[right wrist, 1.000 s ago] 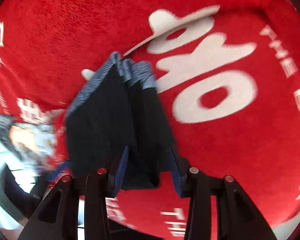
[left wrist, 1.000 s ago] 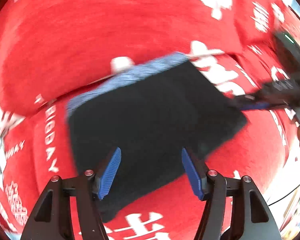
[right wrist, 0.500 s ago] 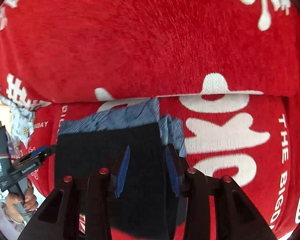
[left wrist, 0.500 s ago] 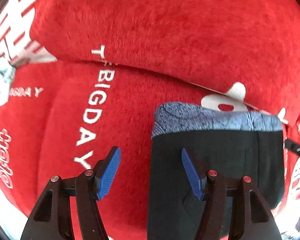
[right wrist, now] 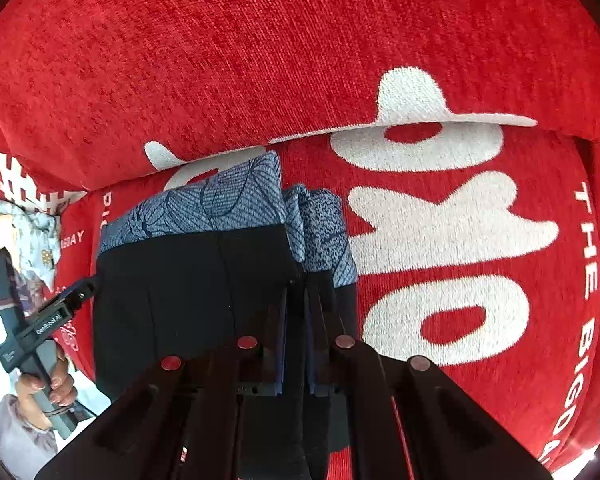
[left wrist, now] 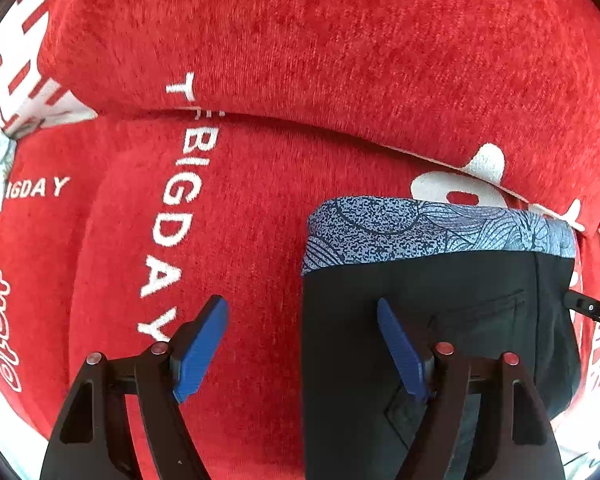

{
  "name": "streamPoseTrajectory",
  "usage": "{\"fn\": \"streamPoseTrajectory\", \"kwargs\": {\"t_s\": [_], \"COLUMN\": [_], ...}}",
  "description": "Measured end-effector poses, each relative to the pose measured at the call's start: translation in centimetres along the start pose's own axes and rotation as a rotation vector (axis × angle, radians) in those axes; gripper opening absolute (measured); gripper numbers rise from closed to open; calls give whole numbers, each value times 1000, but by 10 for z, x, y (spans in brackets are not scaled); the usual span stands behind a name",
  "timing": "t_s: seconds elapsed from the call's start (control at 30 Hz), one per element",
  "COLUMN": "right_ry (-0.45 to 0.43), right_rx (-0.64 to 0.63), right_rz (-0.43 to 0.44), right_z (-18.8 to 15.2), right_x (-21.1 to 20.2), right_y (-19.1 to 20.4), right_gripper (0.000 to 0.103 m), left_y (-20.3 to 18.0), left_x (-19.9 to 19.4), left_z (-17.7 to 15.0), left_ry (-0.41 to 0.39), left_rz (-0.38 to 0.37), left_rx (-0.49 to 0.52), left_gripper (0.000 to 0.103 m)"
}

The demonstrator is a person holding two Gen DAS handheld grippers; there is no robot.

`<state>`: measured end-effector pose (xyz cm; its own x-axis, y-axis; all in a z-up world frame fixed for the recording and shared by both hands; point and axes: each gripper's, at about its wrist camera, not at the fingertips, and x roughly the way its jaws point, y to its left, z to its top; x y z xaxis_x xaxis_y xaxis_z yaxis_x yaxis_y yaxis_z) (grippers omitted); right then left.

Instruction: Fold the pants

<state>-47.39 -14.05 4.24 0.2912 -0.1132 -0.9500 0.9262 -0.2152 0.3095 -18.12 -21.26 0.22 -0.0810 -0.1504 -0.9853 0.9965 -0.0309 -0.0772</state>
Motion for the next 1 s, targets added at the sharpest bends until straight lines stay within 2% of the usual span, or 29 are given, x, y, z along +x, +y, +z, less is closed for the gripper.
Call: {"fn": "streamPoseTrajectory", "kwargs": {"t_s": [0.17, 0.23, 0.3, 0.37, 0.47, 0.57, 0.7, 1.0], "right_ry": [-30, -55, -77, -103, -122, -105, -36, -60], "right_rx": [-1, -11, -28, -56, -94, -117, -94, -48], "right_rz": [-61, -71, -81, -101, -114, -106, -114, -61], "right_z": [-19, -27, -33, -41, -50, -59, -69, -73], "right_x": [-17, -26, -34, -40, -44, -39, -15, -19], "right_y": [13, 22, 28, 38, 50, 57, 50, 38], "right_gripper": [13, 17, 25, 32, 32, 32, 32, 38], "left_y": [2, 3, 3, 3, -1, -7, -15, -20], "left_x": [-9, -13, -17, -21, -23, -23, -18, -7], "left_z": [0, -2, -5, -9, -18, -26, -33, -35], "left_ry": [24, 23, 24, 28, 53, 74, 113, 158], "left_rz": [7, 6, -3, -20, -30, -33, -40, -49], "left_rx": [19, 26, 34, 40, 55, 83, 111, 125], "left_gripper": [78, 81, 102, 102, 102, 102, 102, 102]}}
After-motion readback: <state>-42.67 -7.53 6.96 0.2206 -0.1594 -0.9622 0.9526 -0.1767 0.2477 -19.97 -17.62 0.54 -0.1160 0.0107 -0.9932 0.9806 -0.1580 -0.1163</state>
